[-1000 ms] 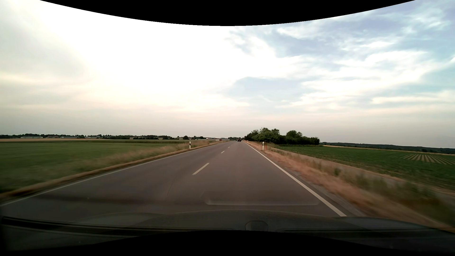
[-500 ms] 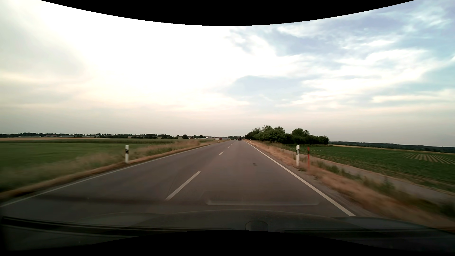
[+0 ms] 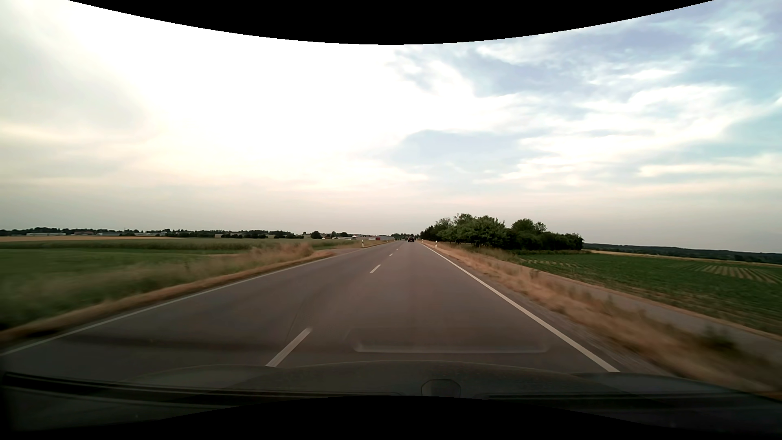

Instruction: Follow the waypoints while adhering to traffic rules and regulations

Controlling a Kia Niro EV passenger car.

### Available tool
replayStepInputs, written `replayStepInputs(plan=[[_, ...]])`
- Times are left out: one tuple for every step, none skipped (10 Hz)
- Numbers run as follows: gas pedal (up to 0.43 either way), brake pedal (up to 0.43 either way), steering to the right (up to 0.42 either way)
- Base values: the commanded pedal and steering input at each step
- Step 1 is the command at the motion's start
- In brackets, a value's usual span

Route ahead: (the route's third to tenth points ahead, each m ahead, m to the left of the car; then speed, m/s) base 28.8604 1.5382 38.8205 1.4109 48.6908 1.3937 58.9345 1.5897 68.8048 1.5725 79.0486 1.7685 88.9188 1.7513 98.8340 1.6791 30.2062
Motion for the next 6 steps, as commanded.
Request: replayStepInputs(plan=[[0.059,0.006,0.002],[0.059,0.006,0.002],[0.059,0.006,0.002],[0.059,0.006,0.002],[0.067,0.006,0.002],[0.13,0.006,0.002]])
